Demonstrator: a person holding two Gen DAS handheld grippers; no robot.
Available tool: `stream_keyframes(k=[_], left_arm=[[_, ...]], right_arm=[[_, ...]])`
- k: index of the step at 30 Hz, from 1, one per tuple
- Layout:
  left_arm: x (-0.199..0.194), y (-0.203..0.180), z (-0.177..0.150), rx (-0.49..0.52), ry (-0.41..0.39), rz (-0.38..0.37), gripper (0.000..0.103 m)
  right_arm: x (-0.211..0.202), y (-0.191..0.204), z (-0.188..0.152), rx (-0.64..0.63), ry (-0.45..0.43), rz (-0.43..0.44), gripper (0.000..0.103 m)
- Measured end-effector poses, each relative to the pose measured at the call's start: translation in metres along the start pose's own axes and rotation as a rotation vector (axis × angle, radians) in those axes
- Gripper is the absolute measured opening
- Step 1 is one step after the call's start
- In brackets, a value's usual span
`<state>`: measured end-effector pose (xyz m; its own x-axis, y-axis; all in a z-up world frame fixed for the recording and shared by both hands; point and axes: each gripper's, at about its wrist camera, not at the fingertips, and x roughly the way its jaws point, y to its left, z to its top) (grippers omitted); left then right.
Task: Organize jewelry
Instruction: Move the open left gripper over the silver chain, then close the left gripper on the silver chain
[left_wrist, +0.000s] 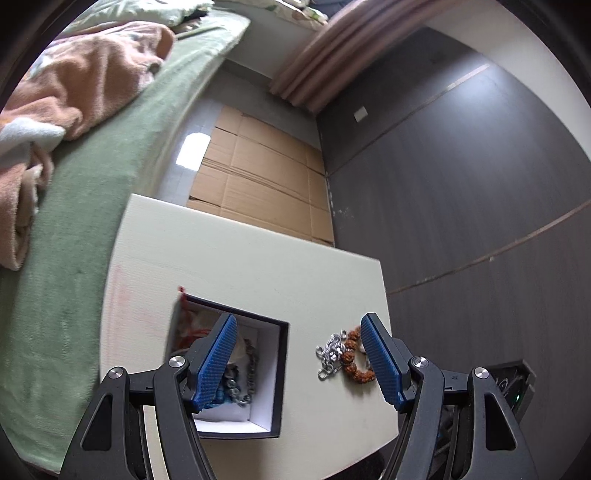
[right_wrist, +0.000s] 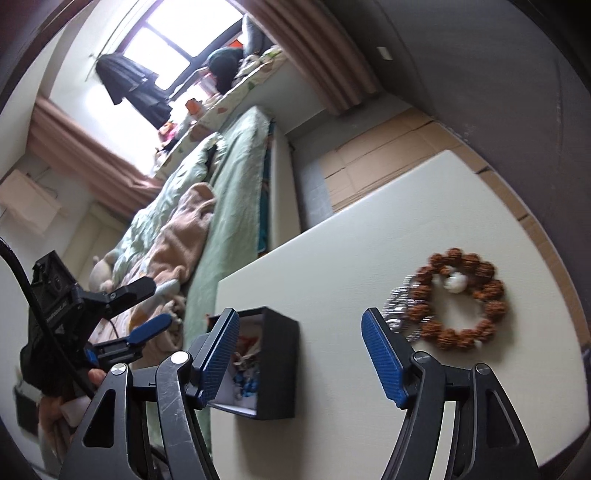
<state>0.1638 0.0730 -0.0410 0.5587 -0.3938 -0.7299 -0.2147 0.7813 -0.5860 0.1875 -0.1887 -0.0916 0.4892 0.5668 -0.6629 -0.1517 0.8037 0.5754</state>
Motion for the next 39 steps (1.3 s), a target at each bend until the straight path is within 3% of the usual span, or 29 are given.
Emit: stream_keyframes(k=[11,14,18,29,36,39], left_arm=[[0.065,-0.053,-0.028,0.156,0.089,0.027,0.07],[0.081,-0.067,-0.034,0.205,0.098,0.04,0.064],[0.107,-0.081,-0.044,0.269,0.125,0.088,0.048],[0.159,-0.088,-0.065,0.405,0.212,0.213,0.047],[0.183,-0.091,-0.077,0.483,0.278,0.239,0.047],[0.183,-0.095,-0.08,0.532,0.234,0.253,0.047]], right_arm=[[-0.022,-0.063,0.003,0.154,0.002,-0.15,0.069],[-0.026,-0.079,0.003,0.19,0.009,-0.196,0.069],[-0.026,-0.099,0.006,0.246,0.028,-0.225,0.069],[-0.032,-0.12,0.012,0.298,0.033,-0.21,0.069],[-0.03,-0.125,0.016,0.314,0.042,-0.212,0.069],[-0.029,-0.125,0.017,0.316,0.047,-0.21,0.069]])
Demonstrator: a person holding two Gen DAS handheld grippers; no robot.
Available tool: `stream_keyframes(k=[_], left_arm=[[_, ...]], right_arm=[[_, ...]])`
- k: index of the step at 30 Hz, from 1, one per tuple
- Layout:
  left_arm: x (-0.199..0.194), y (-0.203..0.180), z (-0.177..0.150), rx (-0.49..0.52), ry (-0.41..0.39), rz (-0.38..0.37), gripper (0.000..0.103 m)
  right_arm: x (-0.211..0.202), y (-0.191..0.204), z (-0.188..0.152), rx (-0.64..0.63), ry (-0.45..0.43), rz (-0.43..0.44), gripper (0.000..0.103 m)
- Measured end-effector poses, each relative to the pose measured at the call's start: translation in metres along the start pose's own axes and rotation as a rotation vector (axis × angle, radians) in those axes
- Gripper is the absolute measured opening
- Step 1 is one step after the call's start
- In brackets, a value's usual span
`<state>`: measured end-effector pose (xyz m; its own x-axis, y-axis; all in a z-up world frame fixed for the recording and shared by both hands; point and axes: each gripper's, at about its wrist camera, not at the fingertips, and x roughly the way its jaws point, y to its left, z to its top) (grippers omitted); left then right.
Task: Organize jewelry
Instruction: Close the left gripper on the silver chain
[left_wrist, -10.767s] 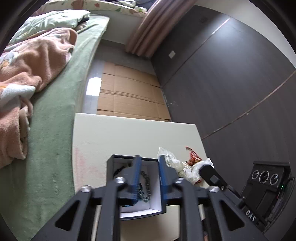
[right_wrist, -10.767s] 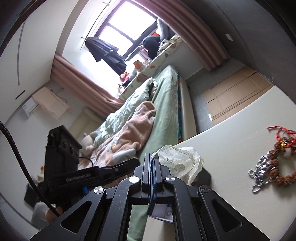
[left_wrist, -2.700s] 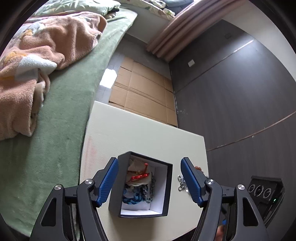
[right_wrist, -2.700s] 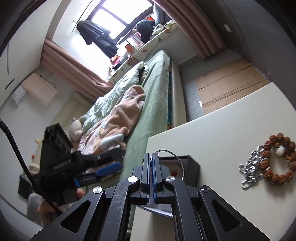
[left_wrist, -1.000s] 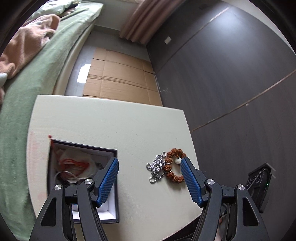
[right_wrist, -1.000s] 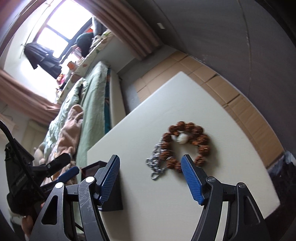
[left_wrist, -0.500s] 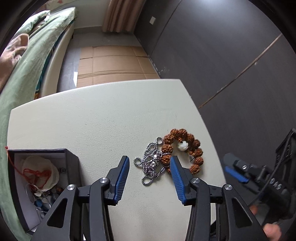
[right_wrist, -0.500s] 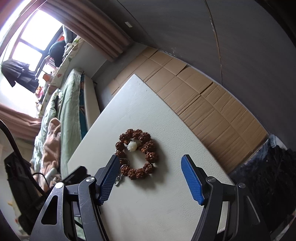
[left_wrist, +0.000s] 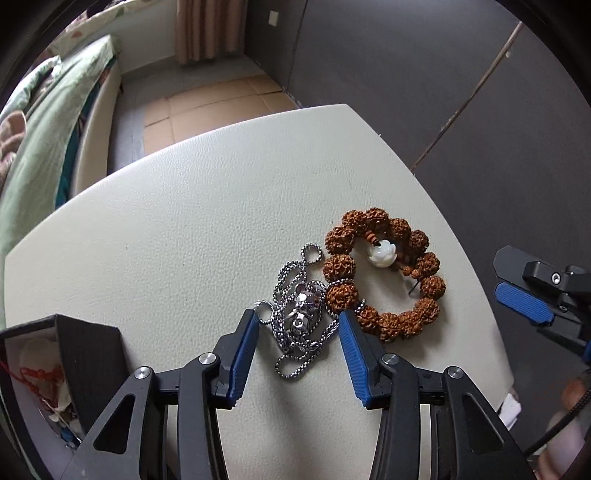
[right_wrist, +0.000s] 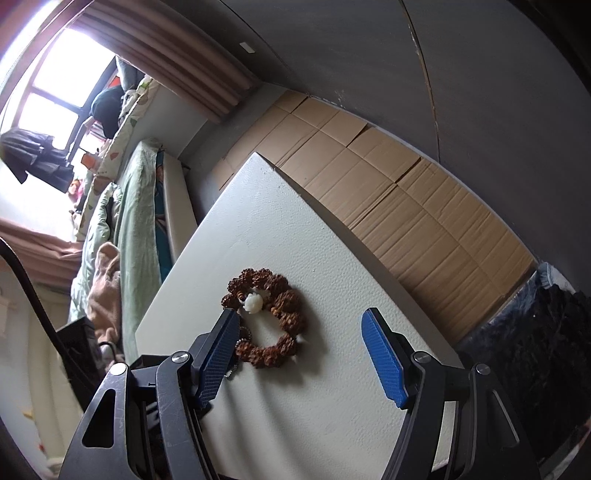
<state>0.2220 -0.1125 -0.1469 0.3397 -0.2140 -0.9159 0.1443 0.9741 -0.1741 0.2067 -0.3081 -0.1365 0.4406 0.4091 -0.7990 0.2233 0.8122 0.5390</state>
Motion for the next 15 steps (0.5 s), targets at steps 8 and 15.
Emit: stream_keyframes(k=[8,15], left_arm=[[-0.001,-0.007,-0.005,0.089,-0.056,0.067,0.017],[-0.023,0.013,-0.008,0.003,-0.086,-0.027,0.012]], right_arm=[[0.014,0.004,0.003,0.019,0.03,0.001,0.069],[0.025,0.011,0.005,0.001,0.056,0.001,0.069]])
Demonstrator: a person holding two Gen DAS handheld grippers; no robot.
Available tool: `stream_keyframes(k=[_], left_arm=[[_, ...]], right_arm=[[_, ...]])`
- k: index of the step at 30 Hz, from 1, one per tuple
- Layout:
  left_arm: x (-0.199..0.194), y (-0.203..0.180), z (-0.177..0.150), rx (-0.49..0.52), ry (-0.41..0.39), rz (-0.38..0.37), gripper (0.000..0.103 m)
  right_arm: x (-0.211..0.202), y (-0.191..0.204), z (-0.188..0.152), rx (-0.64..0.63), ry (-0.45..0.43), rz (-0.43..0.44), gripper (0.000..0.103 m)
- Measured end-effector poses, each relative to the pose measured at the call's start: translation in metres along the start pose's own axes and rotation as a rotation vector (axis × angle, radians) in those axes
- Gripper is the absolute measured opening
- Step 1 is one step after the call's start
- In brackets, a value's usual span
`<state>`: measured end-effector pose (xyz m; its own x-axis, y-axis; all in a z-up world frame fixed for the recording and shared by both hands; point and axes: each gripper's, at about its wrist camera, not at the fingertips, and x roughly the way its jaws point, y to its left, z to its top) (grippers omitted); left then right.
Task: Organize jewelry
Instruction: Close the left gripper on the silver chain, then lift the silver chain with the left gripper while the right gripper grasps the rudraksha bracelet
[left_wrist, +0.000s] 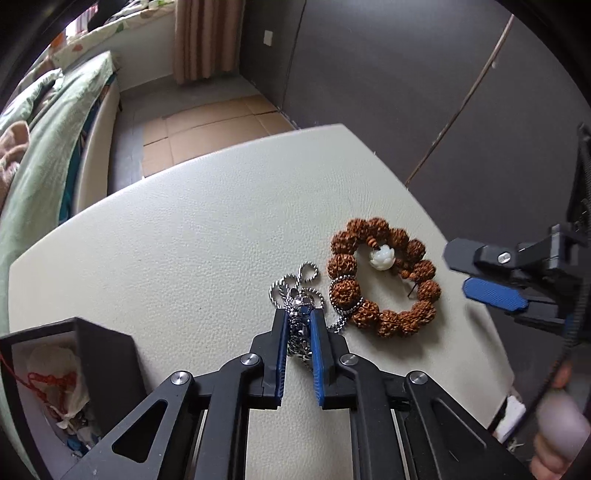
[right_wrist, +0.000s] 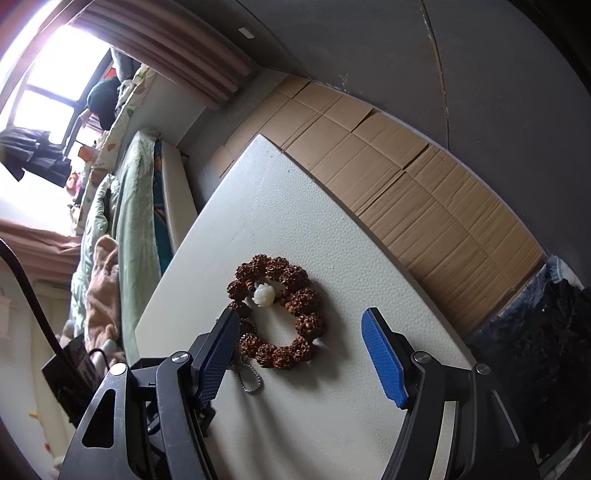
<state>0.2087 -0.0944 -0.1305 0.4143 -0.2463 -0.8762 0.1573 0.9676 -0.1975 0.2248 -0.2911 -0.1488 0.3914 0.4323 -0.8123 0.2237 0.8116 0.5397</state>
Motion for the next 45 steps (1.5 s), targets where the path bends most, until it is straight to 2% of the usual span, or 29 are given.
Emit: stream_keyframes(k=[4,11,15,18,20,21,22,23,24,26,30,33,35,45], left_arm=[[-0.027,-0.002,0.012,-0.014,-0.057,-0.007,0.012],[-0.081,-0.02,0.027,0.025,-0.148,-0.026,0.012],[-0.102,-0.022,0.031,0.023,-0.185,-0.029,0.012],[-0.116,-0.018,0.033,0.01,-0.215,-0.028,0.012],[-0.123,-0.015,0.034,0.009,-0.224,-0.023,0.012],[-0.125,-0.013,0.034,0.005,-0.225,-0.019,0.012],[-0.126,-0.011,0.034,0.0,-0.227,-0.013,0.012],[-0.129,-0.008,0.034,-0.002,-0.23,-0.008,0.012],[-0.131,-0.005,0.034,-0.005,-0.237,0.0,0.012],[-0.136,0.001,0.032,-0.01,-0.249,0.023,0.012],[-0.143,0.02,0.029,-0.051,-0.254,0.047,0.012],[-0.151,0.034,0.029,-0.076,-0.266,0.062,0.012],[-0.16,0.04,0.028,-0.086,-0.277,0.058,0.012],[-0.22,0.046,0.024,-0.078,-0.38,0.065,0.012]], right_arm=[[0.003,0.002,0.002,-0.007,0.001,-0.016,0.069],[0.017,0.01,0.002,-0.053,0.018,-0.071,0.068],[0.023,0.028,-0.001,-0.153,-0.003,-0.158,0.067],[0.027,0.04,-0.006,-0.234,-0.019,-0.244,0.062],[0.03,0.048,-0.009,-0.294,-0.033,-0.31,0.055],[0.032,0.052,-0.012,-0.327,-0.034,-0.312,0.049],[0.033,0.055,-0.013,-0.348,-0.025,-0.305,0.038],[0.034,0.058,-0.015,-0.37,-0.023,-0.302,0.032],[0.035,0.059,-0.015,-0.374,-0.01,-0.276,0.019],[0.033,0.057,-0.015,-0.352,-0.013,-0.265,0.019],[0.018,0.051,-0.009,-0.293,-0.047,-0.17,0.019],[0.008,0.048,-0.007,-0.269,-0.084,-0.166,0.019],[0.002,0.046,-0.007,-0.26,-0.099,-0.128,0.019],[-0.022,0.061,-0.011,-0.264,-0.165,0.071,0.019]])
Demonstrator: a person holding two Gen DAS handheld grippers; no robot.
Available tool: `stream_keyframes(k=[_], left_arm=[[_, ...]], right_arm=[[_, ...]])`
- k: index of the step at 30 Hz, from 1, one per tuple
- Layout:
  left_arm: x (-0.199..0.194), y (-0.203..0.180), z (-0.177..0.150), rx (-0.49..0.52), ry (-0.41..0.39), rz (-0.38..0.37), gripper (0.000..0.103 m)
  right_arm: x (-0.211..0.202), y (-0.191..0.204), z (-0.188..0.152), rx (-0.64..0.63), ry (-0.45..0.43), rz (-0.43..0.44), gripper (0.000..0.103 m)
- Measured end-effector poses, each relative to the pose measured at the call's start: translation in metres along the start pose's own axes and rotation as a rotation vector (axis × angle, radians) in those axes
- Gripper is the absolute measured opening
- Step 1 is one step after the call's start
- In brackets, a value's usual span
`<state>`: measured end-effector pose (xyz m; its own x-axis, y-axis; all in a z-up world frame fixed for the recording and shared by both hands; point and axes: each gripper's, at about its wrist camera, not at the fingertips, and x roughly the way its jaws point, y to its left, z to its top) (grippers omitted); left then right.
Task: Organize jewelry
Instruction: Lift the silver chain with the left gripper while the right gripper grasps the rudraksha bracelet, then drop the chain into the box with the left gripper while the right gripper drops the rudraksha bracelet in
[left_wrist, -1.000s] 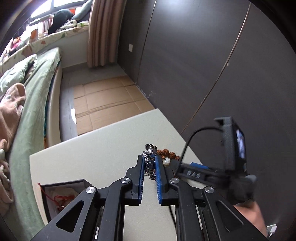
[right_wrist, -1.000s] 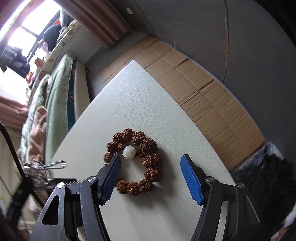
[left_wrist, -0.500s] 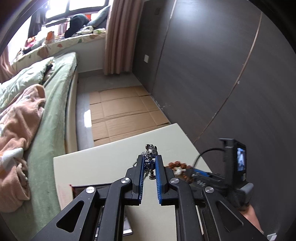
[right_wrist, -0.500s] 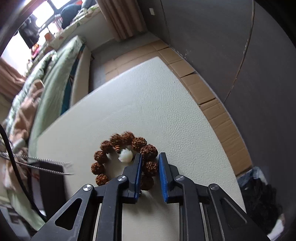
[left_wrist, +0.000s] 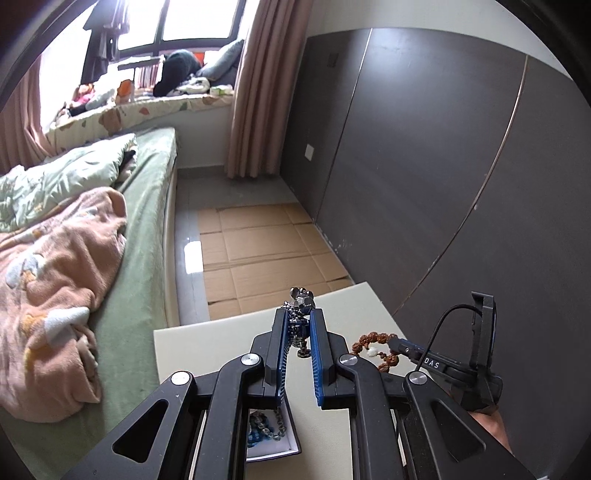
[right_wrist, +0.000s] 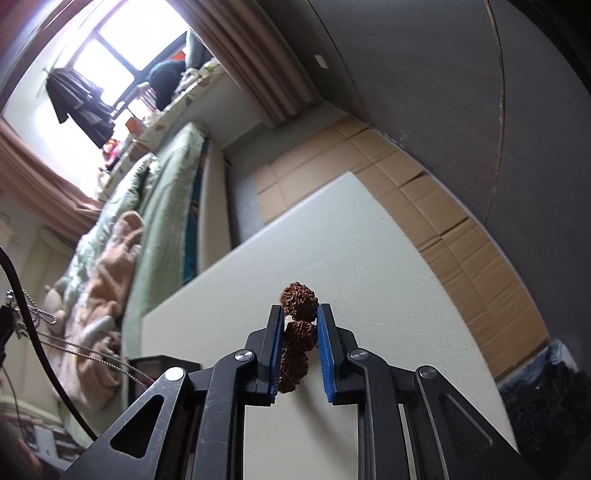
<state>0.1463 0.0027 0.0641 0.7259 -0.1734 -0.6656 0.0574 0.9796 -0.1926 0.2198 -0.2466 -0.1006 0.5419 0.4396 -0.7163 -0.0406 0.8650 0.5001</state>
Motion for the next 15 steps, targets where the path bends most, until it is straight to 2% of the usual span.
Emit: stream_keyframes(k=[8,15], left_arm=[[-0.016,0.008,-0.004,0.011,-0.027,0.032,0.012],[0.008,0.035,-0.028,-0.072,0.018,0.057,0.012]], right_arm=[[-0.001,0.032,-0.003,-0.028,-0.043,0.084,0.019],[-0.004,0.063,-0.01,-0.056,-0.044,0.164,0.019]])
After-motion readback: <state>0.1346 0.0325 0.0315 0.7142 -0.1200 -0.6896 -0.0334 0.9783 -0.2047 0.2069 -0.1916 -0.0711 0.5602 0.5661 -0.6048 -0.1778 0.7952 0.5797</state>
